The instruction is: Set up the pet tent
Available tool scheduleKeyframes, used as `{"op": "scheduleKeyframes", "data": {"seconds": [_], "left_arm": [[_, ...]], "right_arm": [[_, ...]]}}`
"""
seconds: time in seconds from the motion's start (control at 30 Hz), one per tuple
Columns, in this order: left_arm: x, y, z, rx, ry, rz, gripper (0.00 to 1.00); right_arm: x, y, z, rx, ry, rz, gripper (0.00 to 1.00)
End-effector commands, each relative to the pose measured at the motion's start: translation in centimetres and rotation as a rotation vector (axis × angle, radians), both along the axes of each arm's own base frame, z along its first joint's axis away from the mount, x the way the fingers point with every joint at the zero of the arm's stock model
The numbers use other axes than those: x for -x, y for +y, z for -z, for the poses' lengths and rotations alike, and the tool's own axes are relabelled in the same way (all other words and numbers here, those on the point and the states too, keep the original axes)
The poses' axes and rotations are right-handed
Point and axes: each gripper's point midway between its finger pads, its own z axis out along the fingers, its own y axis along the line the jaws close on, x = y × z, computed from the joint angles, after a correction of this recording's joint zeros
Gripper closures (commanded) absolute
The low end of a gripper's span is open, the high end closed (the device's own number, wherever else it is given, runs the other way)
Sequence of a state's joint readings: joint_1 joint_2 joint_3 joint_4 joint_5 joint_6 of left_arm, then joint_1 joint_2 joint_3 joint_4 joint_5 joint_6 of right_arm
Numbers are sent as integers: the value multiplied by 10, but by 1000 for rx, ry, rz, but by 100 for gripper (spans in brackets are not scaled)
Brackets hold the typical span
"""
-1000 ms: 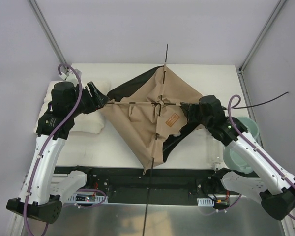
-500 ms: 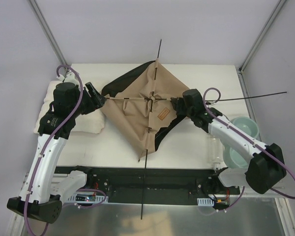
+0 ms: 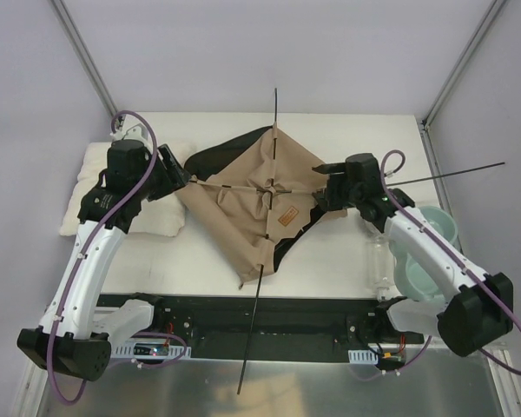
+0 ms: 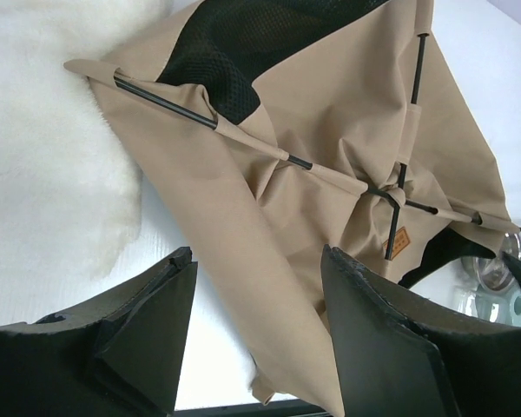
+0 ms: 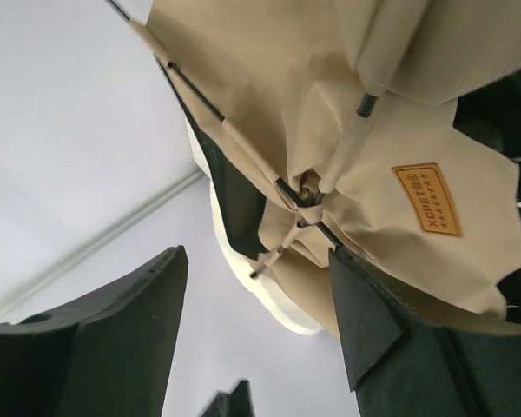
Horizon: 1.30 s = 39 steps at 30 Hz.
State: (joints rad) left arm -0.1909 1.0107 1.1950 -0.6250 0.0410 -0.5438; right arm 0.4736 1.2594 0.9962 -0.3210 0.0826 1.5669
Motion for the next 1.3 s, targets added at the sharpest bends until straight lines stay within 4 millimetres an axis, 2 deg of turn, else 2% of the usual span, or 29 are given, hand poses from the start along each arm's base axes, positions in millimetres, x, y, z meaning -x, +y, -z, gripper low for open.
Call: {"op": "scheduleKeyframes", "data": {"seconds": [0.0,0.03,0.1,0.2,0.3,0.43,0.5,0.63,0.9,1.1,1.27], "left_arm": [[-10,0,-14,-11,-50,-5,39],[-10,1,-14,-13,-50,-5,39],[-10,1,-13,-14,-49,-4,39],[-9,1,-14,-14,-52,-2,38],[-6,1,-17,-13,-63,0,38],[-2,1,-19,-9,-75,4,38],[0,1,-21,-7,-81,5,37],[3,2,-25,-6,-98,5,36],[4,4,-25,-10,-95,-2,36],[4,6,-24,-26,-94,-9,35],[2,6,-24,-34,-94,-4,35]], "right_arm": [[17,-3,-60,111,-196,-255,28],[15,0,-73,182,-266,-343,28],[13,9,-86,340,-356,-552,28],[10,22,-94,554,-461,-893,26],[10,21,-81,755,-497,-1181,22],[6,16,-41,1071,-465,-1451,22],[6,17,-23,1158,-455,-1570,26],[6,26,3,1190,-462,-1695,35],[-12,47,26,1300,-581,-1747,36],[-22,46,53,1340,-548,-1852,40],[-31,50,68,1341,-548,-1903,41]]}}
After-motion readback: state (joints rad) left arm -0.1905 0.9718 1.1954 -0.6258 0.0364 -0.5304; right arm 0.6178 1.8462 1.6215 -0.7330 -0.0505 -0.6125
